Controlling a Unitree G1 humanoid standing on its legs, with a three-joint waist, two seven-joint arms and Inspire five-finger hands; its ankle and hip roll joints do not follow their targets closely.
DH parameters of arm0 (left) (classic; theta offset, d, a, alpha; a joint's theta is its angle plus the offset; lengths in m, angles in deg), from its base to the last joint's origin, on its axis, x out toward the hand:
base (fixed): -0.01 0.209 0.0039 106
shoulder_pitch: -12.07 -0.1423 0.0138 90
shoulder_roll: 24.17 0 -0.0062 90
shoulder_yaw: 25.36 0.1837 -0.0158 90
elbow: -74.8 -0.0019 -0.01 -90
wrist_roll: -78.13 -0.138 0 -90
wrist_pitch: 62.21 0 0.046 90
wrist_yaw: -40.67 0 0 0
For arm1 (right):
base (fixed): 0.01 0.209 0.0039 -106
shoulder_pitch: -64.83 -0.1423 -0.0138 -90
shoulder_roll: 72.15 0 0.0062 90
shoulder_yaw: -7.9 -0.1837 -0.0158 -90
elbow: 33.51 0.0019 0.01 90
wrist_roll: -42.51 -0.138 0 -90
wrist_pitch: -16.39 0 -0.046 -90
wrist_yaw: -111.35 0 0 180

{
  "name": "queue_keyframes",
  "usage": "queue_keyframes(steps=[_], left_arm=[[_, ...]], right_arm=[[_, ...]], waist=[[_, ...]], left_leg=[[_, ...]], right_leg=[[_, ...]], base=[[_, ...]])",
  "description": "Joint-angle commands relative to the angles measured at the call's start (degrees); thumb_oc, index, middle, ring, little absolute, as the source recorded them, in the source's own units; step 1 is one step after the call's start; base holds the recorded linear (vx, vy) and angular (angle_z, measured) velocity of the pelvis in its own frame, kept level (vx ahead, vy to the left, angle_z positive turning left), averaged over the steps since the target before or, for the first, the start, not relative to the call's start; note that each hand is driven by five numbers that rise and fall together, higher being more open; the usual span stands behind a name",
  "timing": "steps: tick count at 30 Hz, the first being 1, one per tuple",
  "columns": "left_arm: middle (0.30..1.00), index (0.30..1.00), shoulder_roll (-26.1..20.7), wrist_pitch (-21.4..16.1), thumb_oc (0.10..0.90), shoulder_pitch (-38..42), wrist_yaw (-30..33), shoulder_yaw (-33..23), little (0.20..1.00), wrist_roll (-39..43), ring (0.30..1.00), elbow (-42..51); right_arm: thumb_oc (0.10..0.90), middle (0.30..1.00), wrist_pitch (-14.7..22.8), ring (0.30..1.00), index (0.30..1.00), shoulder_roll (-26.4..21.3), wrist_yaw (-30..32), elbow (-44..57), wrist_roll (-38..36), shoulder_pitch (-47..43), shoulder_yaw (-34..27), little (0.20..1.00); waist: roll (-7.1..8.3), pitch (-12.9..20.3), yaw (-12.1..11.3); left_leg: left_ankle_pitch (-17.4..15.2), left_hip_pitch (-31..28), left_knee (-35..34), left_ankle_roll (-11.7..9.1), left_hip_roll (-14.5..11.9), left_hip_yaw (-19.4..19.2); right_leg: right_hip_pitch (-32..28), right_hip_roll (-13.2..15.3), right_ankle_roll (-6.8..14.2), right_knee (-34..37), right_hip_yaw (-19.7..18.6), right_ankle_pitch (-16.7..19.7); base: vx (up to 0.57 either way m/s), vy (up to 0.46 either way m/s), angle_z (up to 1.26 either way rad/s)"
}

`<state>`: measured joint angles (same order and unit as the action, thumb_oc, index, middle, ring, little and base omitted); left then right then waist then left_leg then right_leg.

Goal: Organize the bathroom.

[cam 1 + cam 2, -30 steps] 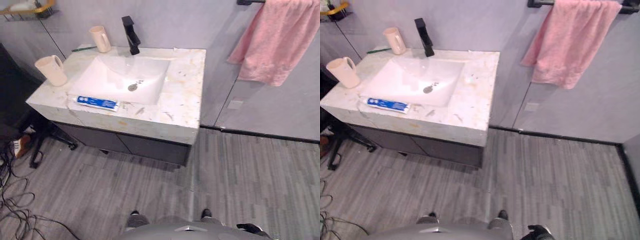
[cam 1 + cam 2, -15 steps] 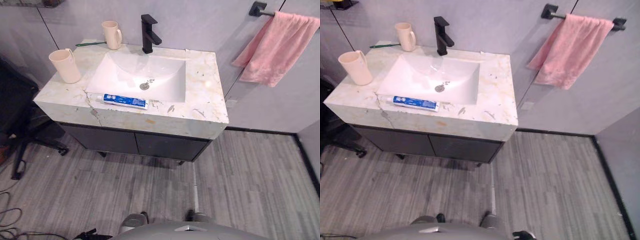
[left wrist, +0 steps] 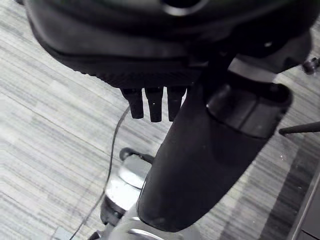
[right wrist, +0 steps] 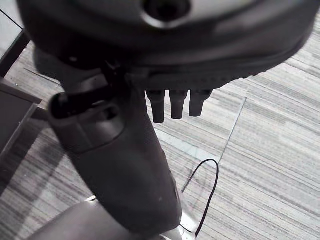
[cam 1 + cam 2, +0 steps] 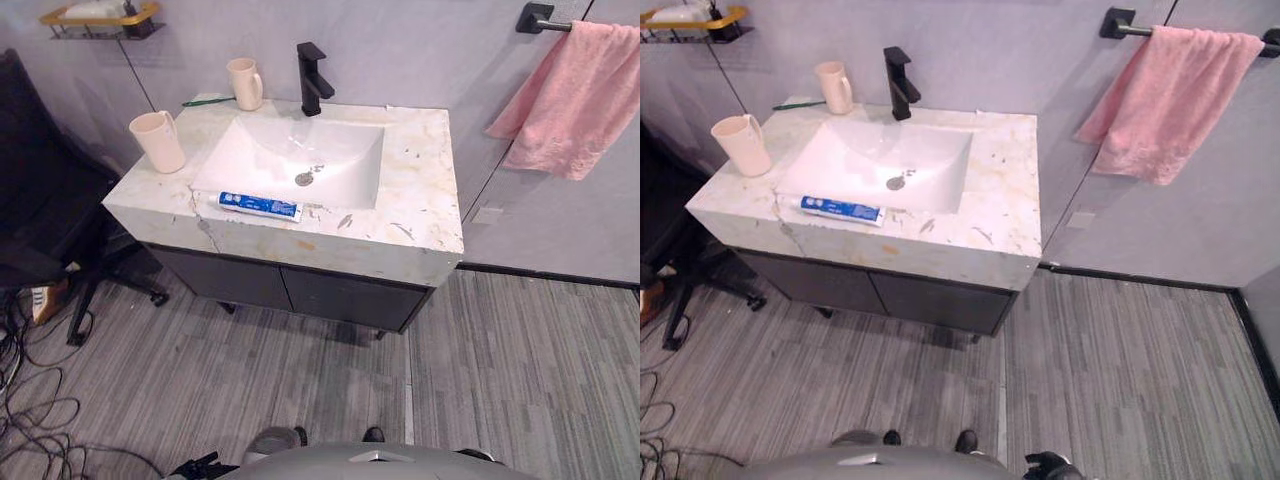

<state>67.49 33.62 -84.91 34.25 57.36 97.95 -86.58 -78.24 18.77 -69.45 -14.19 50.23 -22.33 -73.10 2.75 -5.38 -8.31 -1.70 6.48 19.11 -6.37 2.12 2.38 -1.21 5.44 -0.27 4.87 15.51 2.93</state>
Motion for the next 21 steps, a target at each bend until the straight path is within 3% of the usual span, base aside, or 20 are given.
queue_keyframes(steps=[1, 3, 5, 6, 11, 14, 16, 17, 19, 21], left_arm=[[0.9, 0.9, -2.53, -1.5, 0.8, -0.93, 0.5, 0.63, 0.9, 0.03, 0.9, 1.72], [0.9, 0.9, -2.34, -1.87, 0.8, -0.44, -0.09, 1.7, 0.9, -0.84, 0.9, 0.88], [0.9, 0.9, -1.63, -2.52, 0.8, 0.28, -0.32, 2.54, 0.9, -0.96, 0.9, 0.15], [0.9, 0.9, -0.88, -2.72, 0.8, 1.54, -0.67, 3.71, 0.9, -1.71, 0.9, -0.36], [0.9, 0.9, -1.07, -1.69, 0.8, 2.85, 1.76, 4.34, 0.9, -0.53, 0.9, 0.78], [0.9, 0.9, -2.48, -1.75, 0.8, 3.18, 4.61, 2.16, 0.9, 4.27, 0.9, 1.53], [0.9, 0.9, -3.37, -5.04, 0.8, 4.14, 11.49, -2.07, 0.9, 17.77, 0.9, 4.09], [0.9, 0.9, -4.55, -9.55, 0.8, 4.58, 17.92, -6.14, 0.9, 20.46, 0.9, 7.89], [0.9, 0.9, -6.26, -12.44, 0.8, 4.36, 25.03, -9.14, 0.9, 18.73, 0.9, 15.89], [0.9, 0.9, -8.12, -18.59, 0.8, 3.96, 33.45, -11.69, 0.9, 16.66, 0.9, 24.33]], right_arm=[[0.8, 0.9, -0.4, 0.9, 0.9, -0.95, 1.32, -0.15, -3.24, -1.79, 0.33, 0.9], [0.8, 0.9, -0.25, 0.9, 0.9, -1.13, 2.13, -0.5, -3.43, -1.83, -0.15, 0.9], [0.8, 0.9, -0.47, 0.9, 0.9, -1.34, 3.12, -0.69, -3.56, -1.4, -0.74, 0.9], [0.8, 0.9, -0.35, 0.9, 0.9, -1.8, 4.03, -1.15, -3.47, -1.36, -1.69, 0.9], [0.8, 0.9, 0.33, 0.9, 0.9, -1.78, 4.18, -1.79, -2.14, -1.13, -2.57, 0.9], [0.8, 0.9, 0.07, 0.9, 0.9, -1.16, 4.09, -1.22, -2.25, -1.2, -1.74, 0.9], [0.8, 0.9, 0.57, 0.9, 0.9, -0.38, 4.29, -1.36, -2.25, -0.59, -1.56, 0.9], [0.8, 0.9, 0.29, 0.9, 0.9, 0.47, 4.9, -1.33, -2.56, -0.19, -1.19, 0.9], [0.8, 0.9, -0.27, 0.9, 0.9, 1.31, 5.39, -1.09, -3.73, 0.2, -0.99, 0.9], [0.8, 0.9, -0.67, 0.9, 0.9, 2.24, 6.09, -0.67, -5.12, 0.87, -0.44, 0.9]], waist=[[0.56, -0.5, -0.91], [-0.43, -0.04, -0.33], [-1.46, 0.15, 0.45], [-2.4, 0.31, 1.87], [-3.05, 0.2, 2.95], [-3.08, 0.53, 2.9], [-3.27, 1.02, 2.8], [-3.14, 1.31, 2.49], [-2.76, 1.56, 1.62], [-2.41, 1.59, 0.56]], left_leg=[[-2.0, -2.34, -2.66, 0.55, -6.51, 1.5], [-0.32, -4.68, -10.65, -0.23, -9.87, -0.86], [1.18, -5.34, -14.45, -1.09, -11.17, -1.24], [0.95, -6.22, -15.57, -1.71, -11.51, -2.3], [-1.31, -8.29, -16.38, -0.2, -8.07, -3.14], [-1.33, -9.77, -19.28, 1.19, -6.87, -3.26], [-0.35, -10.78, -22.68, 1.8, -6.72, -3.16], [0.1, -10.81, -23.38, 2.07, -6.62, -3.04], [0.21, -10.63, -23.34, 2.13, -6.73, -2.61], [0.33, -10.53, -23.28, 2.23, -6.8, -1.97]], right_leg=[[-1.86, 2.44, 6.4, -3.05, -2.83, -2.6], [-1.81, 2.92, 6.62, -3.13, -1.56, -2.82], [-1.17, 3.87, 7.05, -3.87, -0.93, -3.01], [-0.38, 5.93, 7.94, -5.2, -0.84, -2.97], [0.09, 10.33, 10.9, -6.75, -2.0, -1.56], [0.6, 11.02, 11.89, -6.39, -2.79, -0.68], [0.31, 10.56, 11.95, -5.54, -2.43, -0.65], [0.11, 10.29, 11.97, -5.07, -2.18, -0.72], [-0.03, 10.09, 11.92, -4.66, -2.0, -0.63], [-0.5, 9.82, 11.86, -4.39, -1.9, -0.81]], base=[[0.0, 0.184, -0.48], [-0.01, 0.229, -0.28], [-0.04, 0.326, 0.25], [-0.04, 0.397, 0.39], [0.02, 0.274, 0.17], [0.02, 0.109, -0.01], [0.0, 0.036, 0.07], [0.0, -0.008, 0.09], [-0.01, -0.048, 0.04], [-0.01, -0.063, 0.12]])
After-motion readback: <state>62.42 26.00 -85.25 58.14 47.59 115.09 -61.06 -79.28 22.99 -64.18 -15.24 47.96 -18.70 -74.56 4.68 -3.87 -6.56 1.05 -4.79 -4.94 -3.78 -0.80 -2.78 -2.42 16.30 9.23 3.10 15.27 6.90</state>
